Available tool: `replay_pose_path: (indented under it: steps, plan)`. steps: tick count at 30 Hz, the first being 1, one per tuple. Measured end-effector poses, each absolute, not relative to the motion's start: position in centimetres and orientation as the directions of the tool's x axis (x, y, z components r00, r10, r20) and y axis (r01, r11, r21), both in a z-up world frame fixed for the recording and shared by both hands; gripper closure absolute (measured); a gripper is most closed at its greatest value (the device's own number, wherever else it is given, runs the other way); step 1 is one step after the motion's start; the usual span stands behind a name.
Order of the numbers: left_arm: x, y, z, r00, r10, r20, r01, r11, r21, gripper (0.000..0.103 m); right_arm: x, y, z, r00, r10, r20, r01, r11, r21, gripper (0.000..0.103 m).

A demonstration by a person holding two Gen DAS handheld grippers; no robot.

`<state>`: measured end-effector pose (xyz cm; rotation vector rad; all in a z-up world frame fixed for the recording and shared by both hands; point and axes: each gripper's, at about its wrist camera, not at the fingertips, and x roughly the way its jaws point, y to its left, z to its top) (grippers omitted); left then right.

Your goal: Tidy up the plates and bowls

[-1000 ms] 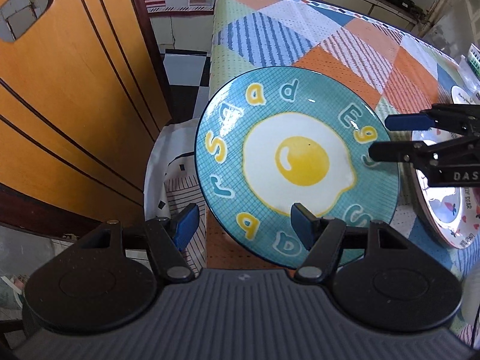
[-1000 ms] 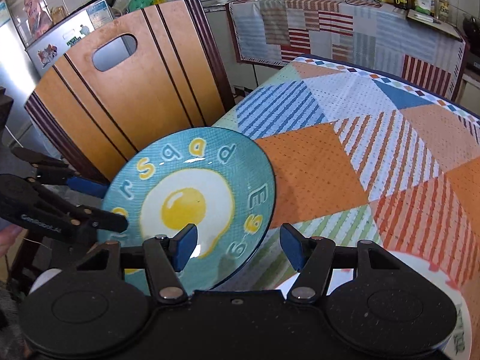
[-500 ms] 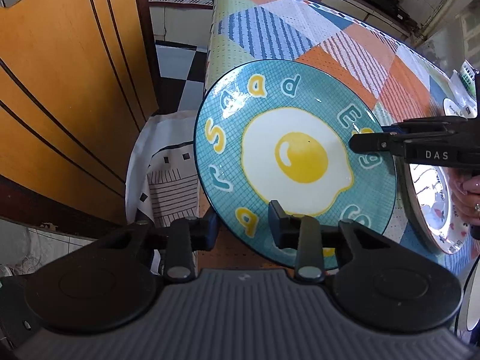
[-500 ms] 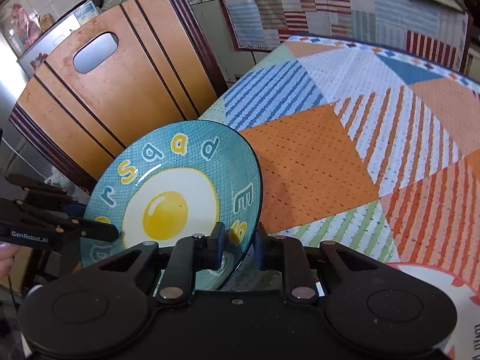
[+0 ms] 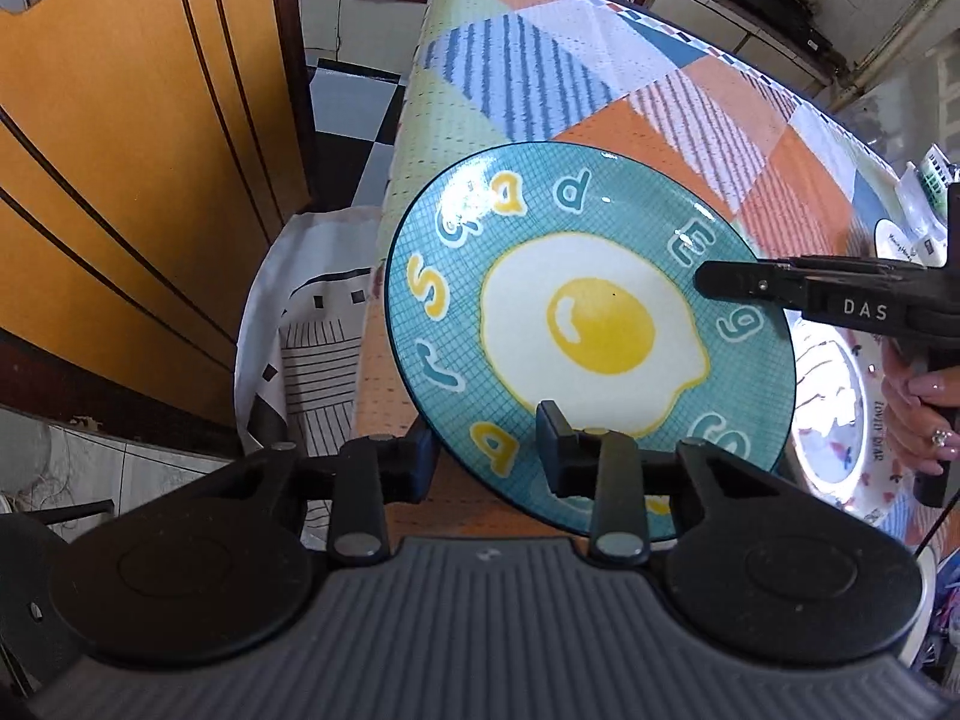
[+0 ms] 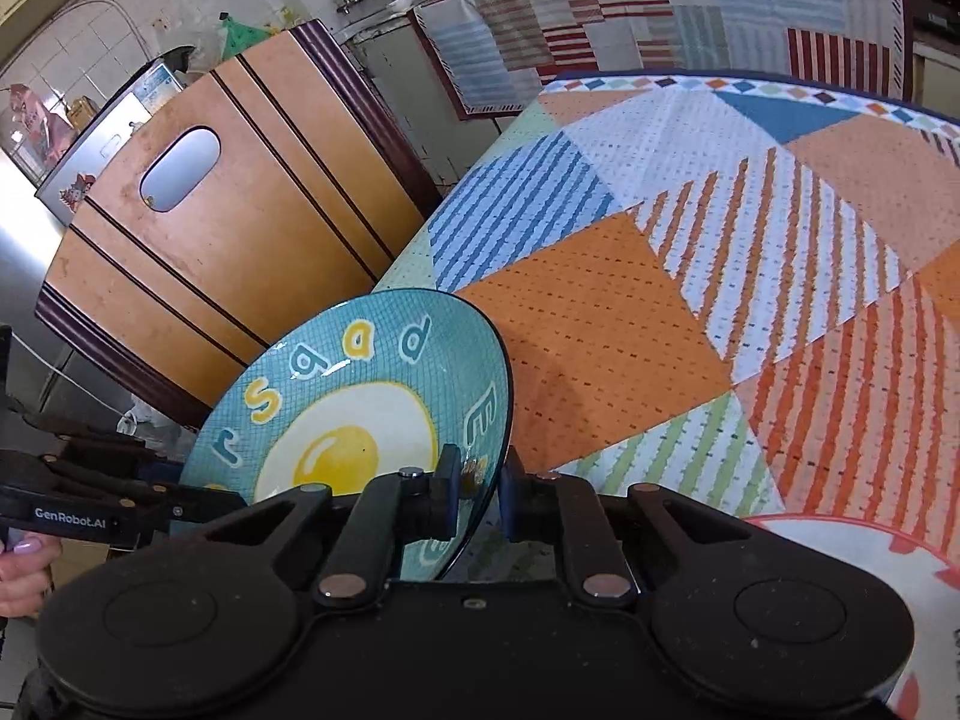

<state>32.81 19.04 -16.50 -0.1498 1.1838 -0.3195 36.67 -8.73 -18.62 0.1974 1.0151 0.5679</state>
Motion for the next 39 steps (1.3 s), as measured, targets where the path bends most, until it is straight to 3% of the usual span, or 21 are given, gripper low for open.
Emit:
replay_pose_path:
  steps: [20, 39]
  plan:
    - [27.8, 11.6, -9.7, 0.347, -0.384, -0.855, 0.319, 0.906, -0.277, 0.07, 27.5, -16.9, -11.0, 0.483, 0.508, -0.713, -0.352, 0.858, 0.373, 0.086]
    - [26.5, 2.4, -12.7, 0.232, -0.391, -0.891, 0.433, 0.861, -0.265, 0.07, 21.7, -25.1, -13.9, 0.493, 0.445, -0.747, -0.209, 0.894, 0.395, 0.085]
